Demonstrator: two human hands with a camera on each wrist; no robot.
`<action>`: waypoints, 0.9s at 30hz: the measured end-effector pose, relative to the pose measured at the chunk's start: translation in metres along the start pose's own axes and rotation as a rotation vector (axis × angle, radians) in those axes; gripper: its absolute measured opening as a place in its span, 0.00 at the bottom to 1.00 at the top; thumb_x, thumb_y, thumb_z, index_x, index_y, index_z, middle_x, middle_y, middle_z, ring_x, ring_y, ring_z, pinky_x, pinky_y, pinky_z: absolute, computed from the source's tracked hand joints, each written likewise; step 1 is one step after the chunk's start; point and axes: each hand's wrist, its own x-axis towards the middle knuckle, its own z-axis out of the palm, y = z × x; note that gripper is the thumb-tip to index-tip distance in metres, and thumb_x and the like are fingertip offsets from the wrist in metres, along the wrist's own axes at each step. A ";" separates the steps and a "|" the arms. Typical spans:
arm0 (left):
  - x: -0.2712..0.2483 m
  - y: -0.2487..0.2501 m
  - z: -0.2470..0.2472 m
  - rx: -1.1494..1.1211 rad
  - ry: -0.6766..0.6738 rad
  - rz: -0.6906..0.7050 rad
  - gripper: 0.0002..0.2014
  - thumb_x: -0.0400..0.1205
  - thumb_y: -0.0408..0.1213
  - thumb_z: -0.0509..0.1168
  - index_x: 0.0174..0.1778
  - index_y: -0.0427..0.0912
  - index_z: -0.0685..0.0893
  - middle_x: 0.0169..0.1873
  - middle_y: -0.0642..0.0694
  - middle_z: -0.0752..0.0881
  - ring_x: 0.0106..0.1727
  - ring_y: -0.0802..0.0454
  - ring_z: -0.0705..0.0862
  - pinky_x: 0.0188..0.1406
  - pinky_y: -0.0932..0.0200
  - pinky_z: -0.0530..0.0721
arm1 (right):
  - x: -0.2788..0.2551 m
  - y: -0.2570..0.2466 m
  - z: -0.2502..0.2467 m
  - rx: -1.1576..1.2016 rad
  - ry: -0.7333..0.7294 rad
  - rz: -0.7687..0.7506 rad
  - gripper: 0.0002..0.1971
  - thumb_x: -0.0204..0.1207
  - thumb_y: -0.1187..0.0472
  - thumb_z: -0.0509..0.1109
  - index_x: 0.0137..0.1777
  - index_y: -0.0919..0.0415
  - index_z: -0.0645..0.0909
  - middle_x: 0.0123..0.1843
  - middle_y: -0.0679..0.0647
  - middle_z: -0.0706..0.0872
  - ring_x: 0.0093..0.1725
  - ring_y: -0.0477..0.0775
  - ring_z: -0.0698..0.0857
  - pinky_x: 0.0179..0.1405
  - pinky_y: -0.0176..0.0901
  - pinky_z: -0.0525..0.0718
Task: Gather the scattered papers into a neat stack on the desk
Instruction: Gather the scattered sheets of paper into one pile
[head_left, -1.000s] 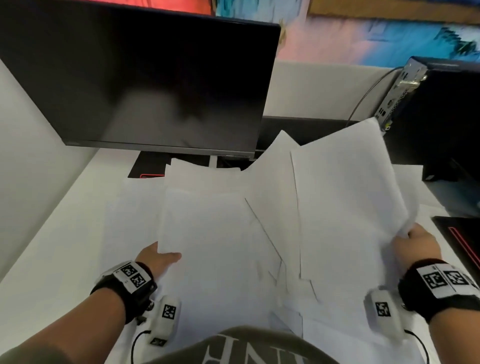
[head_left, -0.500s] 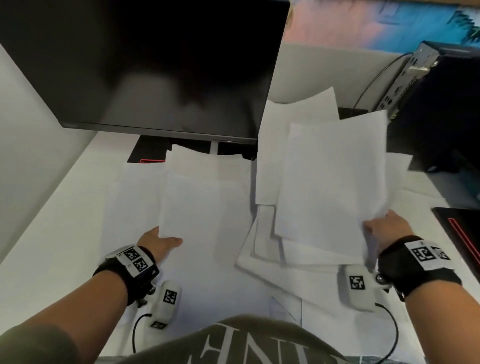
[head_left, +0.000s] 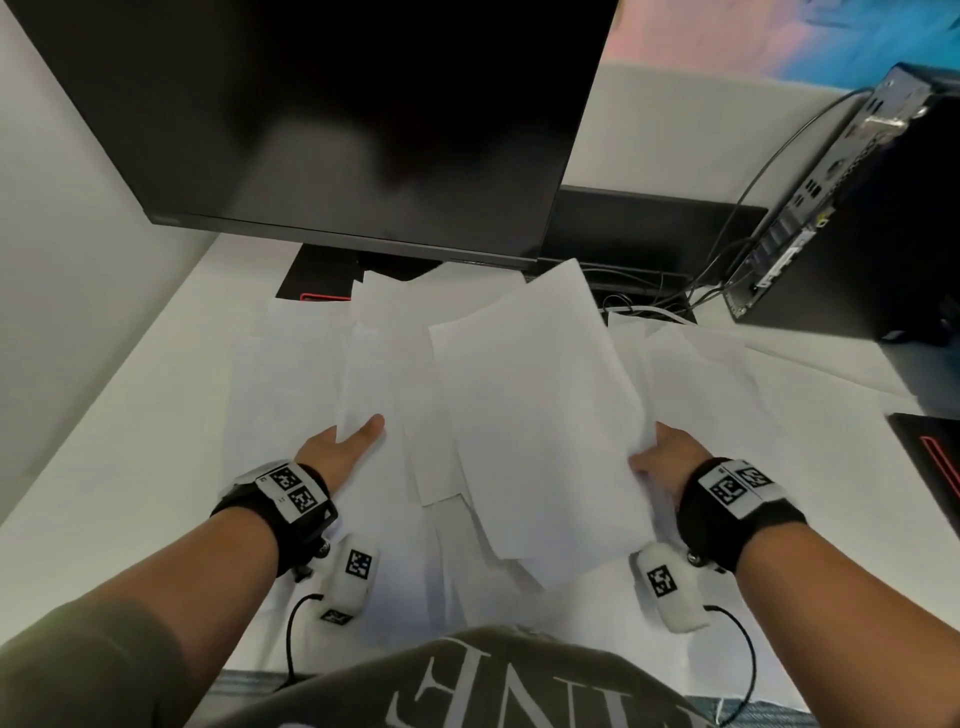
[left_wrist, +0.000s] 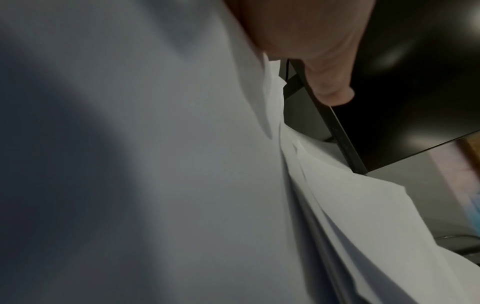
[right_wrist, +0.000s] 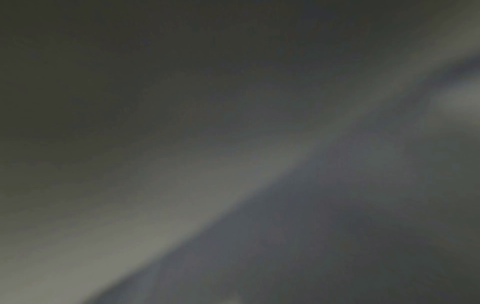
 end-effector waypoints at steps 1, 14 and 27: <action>0.003 -0.003 0.000 0.000 0.001 -0.002 0.59 0.52 0.76 0.63 0.76 0.42 0.68 0.73 0.43 0.75 0.73 0.41 0.73 0.75 0.47 0.67 | 0.001 -0.007 0.008 -0.004 -0.033 -0.012 0.18 0.70 0.76 0.65 0.60 0.70 0.79 0.55 0.62 0.84 0.53 0.60 0.82 0.59 0.47 0.80; -0.008 0.005 0.003 -0.018 -0.014 0.040 0.25 0.72 0.40 0.74 0.63 0.35 0.80 0.61 0.36 0.84 0.56 0.42 0.82 0.55 0.57 0.76 | -0.016 -0.042 0.082 0.016 -0.089 -0.055 0.14 0.72 0.67 0.68 0.58 0.69 0.79 0.53 0.63 0.85 0.55 0.64 0.84 0.55 0.48 0.83; -0.009 0.008 0.008 -0.056 0.016 0.035 0.21 0.71 0.31 0.74 0.60 0.31 0.81 0.57 0.35 0.84 0.48 0.46 0.80 0.50 0.57 0.75 | 0.015 0.079 -0.067 -0.817 0.013 0.317 0.24 0.62 0.45 0.70 0.61 0.37 0.75 0.66 0.59 0.77 0.60 0.65 0.80 0.61 0.51 0.80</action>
